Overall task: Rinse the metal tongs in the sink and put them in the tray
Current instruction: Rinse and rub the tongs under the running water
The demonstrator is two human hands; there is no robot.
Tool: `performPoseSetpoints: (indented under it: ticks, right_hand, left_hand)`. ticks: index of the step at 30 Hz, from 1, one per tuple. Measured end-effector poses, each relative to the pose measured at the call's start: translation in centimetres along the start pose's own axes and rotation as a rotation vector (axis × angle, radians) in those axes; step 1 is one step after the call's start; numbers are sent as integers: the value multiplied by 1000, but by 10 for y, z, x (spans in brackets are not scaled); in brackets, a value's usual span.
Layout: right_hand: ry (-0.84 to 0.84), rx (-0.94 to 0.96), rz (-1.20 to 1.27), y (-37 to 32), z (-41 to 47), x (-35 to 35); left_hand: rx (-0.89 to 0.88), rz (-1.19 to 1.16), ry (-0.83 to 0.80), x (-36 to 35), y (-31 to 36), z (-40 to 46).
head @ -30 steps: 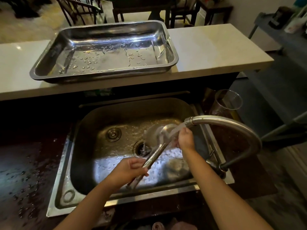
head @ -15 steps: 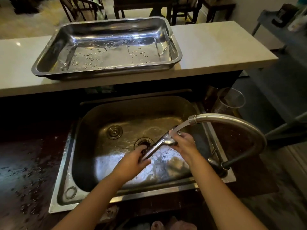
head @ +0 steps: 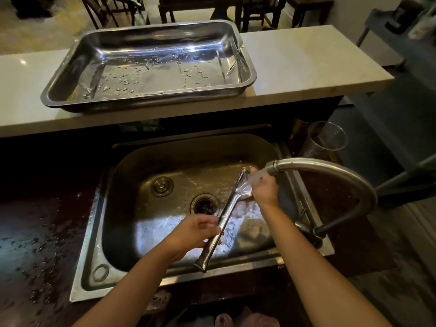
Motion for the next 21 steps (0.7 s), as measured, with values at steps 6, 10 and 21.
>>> performPoseSetpoints:
  ticks: [6,10,21]
  right_hand:
    - [-241,58,26,1,-8,-18]
    - [-64,13,87,10,3,-2]
    - [56,46,343,-12,22,55]
  left_hand:
    - [1,36,-33,2,0,3]
    - [-1,150,-91,-15,10,12]
    - [6,219,-256,-46,60,51]
Point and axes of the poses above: each hand's wrist, its own z-axis towards the middle knuckle, its own x-axis out of the back of the hand, y = z × x, the point moved 9 cm from there along z, towards the middle knuckle, and after that the axes turned 9 degrees about -z, right-handed, at the moved point
